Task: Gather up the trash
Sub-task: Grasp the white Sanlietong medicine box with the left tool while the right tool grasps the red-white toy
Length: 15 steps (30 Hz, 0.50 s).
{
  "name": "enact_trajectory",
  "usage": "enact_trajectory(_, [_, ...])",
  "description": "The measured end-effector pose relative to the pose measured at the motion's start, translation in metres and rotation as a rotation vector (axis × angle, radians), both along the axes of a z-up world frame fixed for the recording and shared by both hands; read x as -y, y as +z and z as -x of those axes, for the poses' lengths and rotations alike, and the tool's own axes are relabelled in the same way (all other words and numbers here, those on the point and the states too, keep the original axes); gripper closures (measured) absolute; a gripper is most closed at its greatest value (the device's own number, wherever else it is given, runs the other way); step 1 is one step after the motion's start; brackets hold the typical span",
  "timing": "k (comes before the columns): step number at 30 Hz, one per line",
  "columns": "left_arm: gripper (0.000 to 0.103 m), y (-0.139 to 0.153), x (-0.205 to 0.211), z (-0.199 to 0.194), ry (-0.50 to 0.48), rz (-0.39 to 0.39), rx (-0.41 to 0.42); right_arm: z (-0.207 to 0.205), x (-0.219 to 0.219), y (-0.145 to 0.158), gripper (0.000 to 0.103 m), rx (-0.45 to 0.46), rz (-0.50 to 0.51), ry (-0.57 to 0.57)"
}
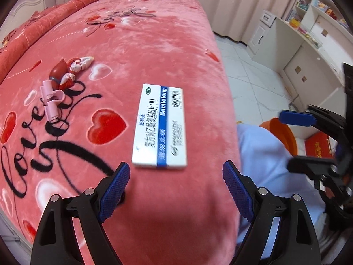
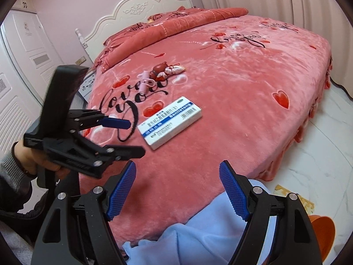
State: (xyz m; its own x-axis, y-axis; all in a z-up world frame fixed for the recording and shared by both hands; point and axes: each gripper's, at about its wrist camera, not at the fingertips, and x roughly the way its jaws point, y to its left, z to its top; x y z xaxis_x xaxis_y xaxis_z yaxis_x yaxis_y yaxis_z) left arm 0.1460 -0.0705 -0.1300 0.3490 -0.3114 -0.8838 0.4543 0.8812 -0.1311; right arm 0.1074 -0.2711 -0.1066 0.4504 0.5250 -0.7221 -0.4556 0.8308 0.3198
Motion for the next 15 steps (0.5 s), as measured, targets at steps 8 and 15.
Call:
enact_trajectory(8, [0.017, -0.02, 0.002, -0.024, -0.014, -0.006, -0.004, -0.015, 0.015, -0.017, 0.026, -0.05, 0.009, -0.049])
enact_trajectory(15, [0.044, -0.026, -0.005, -0.031, -0.039, 0.022, -0.022, -0.021, 0.009, -0.023, 0.026, -0.067, 0.01, -0.048])
